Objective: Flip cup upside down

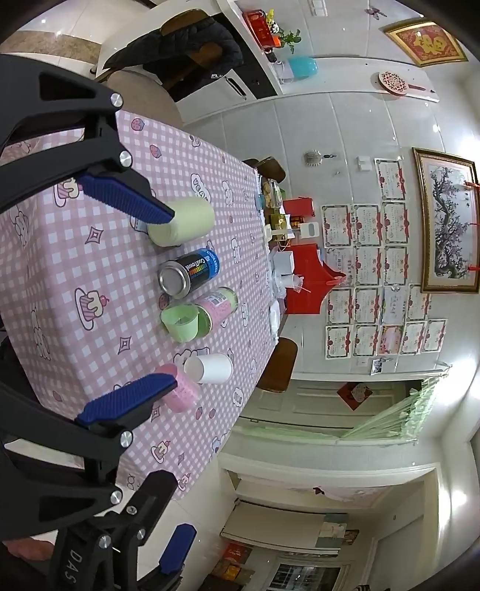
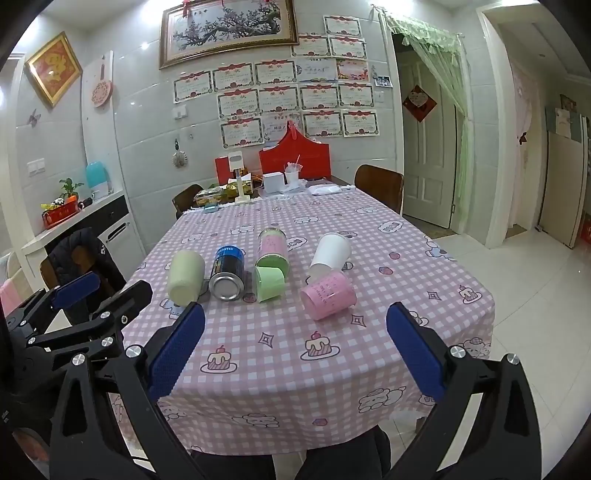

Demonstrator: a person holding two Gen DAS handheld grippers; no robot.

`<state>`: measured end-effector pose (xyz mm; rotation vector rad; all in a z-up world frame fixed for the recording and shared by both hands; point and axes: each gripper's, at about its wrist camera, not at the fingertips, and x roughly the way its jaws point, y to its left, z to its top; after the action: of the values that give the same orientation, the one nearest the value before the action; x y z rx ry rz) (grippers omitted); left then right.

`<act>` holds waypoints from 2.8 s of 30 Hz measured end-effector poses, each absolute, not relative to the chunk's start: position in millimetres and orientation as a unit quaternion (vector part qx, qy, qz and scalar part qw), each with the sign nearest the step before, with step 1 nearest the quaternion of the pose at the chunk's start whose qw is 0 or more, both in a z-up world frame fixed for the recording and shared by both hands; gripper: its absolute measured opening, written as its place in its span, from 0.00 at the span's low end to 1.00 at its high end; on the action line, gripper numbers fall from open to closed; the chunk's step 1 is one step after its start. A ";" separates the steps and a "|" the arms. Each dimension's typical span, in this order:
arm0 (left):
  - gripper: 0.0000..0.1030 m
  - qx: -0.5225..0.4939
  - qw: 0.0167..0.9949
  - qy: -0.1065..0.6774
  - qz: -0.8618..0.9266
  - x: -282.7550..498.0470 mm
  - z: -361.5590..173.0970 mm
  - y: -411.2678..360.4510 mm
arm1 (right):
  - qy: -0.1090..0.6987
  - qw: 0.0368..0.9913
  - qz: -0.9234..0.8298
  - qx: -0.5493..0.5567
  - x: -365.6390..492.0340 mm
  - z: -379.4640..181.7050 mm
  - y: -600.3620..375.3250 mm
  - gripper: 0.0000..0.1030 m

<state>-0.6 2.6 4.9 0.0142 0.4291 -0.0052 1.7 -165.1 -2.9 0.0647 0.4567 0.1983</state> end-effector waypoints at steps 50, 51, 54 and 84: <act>0.80 0.011 0.976 0.218 -0.002 3.6 -6.0 0.5 | 0.233 0.966 0.104 0.030 3.6 -9.2 -160.4 0.92; 0.80 0.011 0.976 0.218 -0.003 3.5 -5.7 0.3 | 0.234 0.966 0.105 0.030 3.7 -9.2 -160.4 0.92; 0.80 0.011 0.976 0.219 -0.002 3.9 -6.5 0.8 | 0.235 0.966 0.104 0.030 3.6 -9.3 -159.9 0.92; 0.80 0.008 0.975 0.223 0.000 4.7 -8.8 5.8 | 0.242 0.964 0.107 0.025 8.4 -8.8 -157.5 0.92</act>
<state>4.7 5.8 -8.8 0.0165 0.4493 0.0001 8.4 -157.5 -8.8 0.0501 0.4908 0.2171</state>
